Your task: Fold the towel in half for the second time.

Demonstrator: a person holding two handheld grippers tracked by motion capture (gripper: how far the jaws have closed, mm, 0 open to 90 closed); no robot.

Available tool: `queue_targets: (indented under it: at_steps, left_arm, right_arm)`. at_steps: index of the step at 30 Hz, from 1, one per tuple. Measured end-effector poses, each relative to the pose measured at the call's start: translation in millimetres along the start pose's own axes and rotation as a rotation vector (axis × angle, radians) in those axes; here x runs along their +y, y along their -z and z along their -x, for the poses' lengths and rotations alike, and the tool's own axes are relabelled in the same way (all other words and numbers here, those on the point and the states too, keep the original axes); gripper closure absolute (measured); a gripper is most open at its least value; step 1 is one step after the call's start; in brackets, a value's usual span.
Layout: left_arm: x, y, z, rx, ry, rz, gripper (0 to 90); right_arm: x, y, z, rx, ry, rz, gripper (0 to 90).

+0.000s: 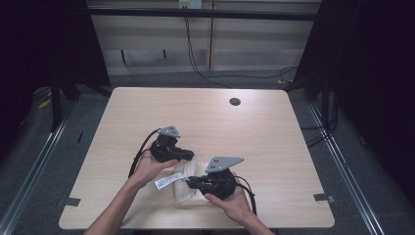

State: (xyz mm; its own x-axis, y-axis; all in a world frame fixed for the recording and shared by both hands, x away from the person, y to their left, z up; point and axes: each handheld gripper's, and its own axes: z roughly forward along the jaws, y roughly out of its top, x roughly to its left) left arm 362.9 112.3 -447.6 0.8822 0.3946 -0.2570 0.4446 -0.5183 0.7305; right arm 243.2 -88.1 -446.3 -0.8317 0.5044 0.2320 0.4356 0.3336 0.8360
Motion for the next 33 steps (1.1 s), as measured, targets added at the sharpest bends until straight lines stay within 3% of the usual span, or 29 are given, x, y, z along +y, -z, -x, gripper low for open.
queue_targets:
  at_steps: [3,4,14,16,22,26,33]
  left_arm:
    - [2.1,-5.1,-1.7,-0.023,0.018,0.033,85.9]
    - [3.0,-5.9,-0.8,-0.017,0.005,0.042,85.9]
    - [10.8,-25.2,4.1,-0.038,0.013,0.015,85.9]
    - [12.0,-29.1,6.1,-0.031,0.011,0.032,85.9]
    - [14.2,-44.2,11.4,-0.054,0.015,-0.008,85.8]
    - [14.1,-54.2,14.4,-0.056,0.004,-0.011,85.8]
    - [10.9,-70.1,14.1,-0.061,0.017,-0.051,85.0]
  right_arm:
    - [-2.7,4.3,3.6,-0.011,-0.011,-0.006,83.7]
    - [-2.7,5.9,5.1,-0.015,-0.014,-0.003,83.7]
    - [-9.5,18.2,9.8,-0.048,-0.038,-0.001,83.6]
    - [-11.9,20.7,11.1,-0.064,-0.043,-0.001,83.6]
    - [-18.8,26.5,11.4,-0.075,-0.050,-0.008,83.4]
    - [-26.4,28.0,11.2,-0.109,-0.028,-0.053,83.0]
    - [-37.9,28.6,17.0,-0.120,-0.054,-0.076,82.4]
